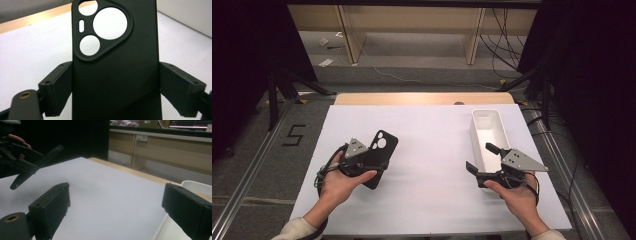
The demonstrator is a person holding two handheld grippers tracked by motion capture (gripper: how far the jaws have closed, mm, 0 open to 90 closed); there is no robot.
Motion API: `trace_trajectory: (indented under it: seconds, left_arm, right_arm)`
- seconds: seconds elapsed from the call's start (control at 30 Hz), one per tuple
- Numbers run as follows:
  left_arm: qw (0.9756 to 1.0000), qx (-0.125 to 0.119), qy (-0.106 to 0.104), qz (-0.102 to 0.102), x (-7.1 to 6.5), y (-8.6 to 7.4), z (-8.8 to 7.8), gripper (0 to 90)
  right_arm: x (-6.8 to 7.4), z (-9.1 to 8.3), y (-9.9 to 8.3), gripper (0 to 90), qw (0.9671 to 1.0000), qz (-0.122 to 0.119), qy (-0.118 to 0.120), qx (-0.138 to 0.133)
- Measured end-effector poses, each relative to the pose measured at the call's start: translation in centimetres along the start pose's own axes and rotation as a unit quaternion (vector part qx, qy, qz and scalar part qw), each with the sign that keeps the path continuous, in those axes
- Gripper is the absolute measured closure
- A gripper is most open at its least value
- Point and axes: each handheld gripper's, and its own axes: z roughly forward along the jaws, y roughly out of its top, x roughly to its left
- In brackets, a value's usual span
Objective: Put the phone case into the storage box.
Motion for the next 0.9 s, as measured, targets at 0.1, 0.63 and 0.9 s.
trace_trajectory:
  seconds: [0.1,0.63,0.9]
  left_arm:
    - [1.0000,-0.001,-0.002,0.004,-0.4,0.2,0.2,15.6]
    - [0.9995,-0.004,-0.017,0.026,-2.2,0.9,1.4,15.6]
    - [0.9992,-0.006,-0.021,0.032,-2.7,1.2,1.7,15.6]
  right_arm:
    - [0.1,0.2,0.0,9.1,1.0000,0.001,-0.001,-0.001]
    - [-0.1,1.3,0.2,9.5,0.9999,0.014,-0.005,-0.002]
    - [0.2,2.1,0.4,10.5,0.9999,0.014,-0.002,-0.003]
